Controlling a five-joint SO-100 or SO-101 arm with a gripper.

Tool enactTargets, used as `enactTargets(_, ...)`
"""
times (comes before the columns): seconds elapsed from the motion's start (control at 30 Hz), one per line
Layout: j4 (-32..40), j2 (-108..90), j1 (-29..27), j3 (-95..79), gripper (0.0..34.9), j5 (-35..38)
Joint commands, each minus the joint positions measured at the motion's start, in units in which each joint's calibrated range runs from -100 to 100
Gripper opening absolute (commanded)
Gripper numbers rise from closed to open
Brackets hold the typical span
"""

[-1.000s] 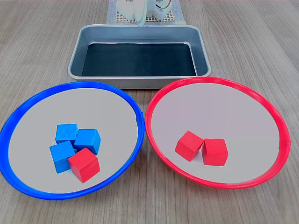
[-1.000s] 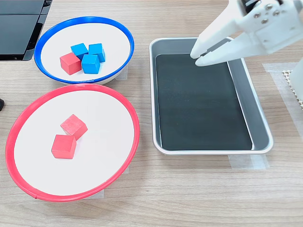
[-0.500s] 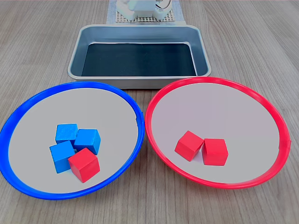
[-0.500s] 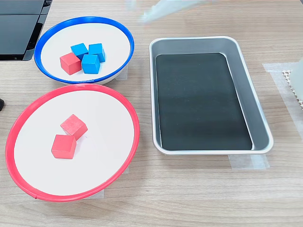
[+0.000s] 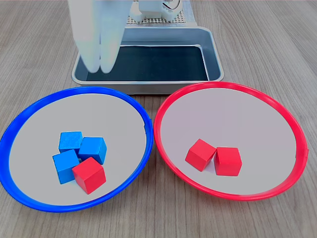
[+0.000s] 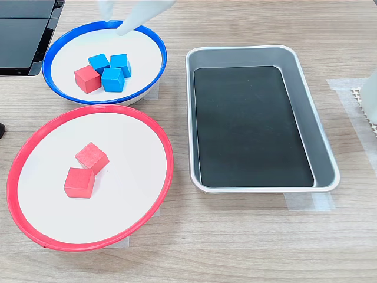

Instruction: Relocate any red block in the blue dish to the red dish, correcting any misplacement.

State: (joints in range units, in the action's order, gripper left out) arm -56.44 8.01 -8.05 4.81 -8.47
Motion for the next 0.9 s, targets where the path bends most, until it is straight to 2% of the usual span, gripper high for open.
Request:
enactTargets(0.0,-0.4,4.2,-0.8,7.4,3.1,-0.1)
enactTargets(0.43,-2.9,20.0,-1.3,21.6,4.8,-1.7)
enactTargets(0.87,-2.9,30.2,-0.2,31.1,10.8,-5.2)
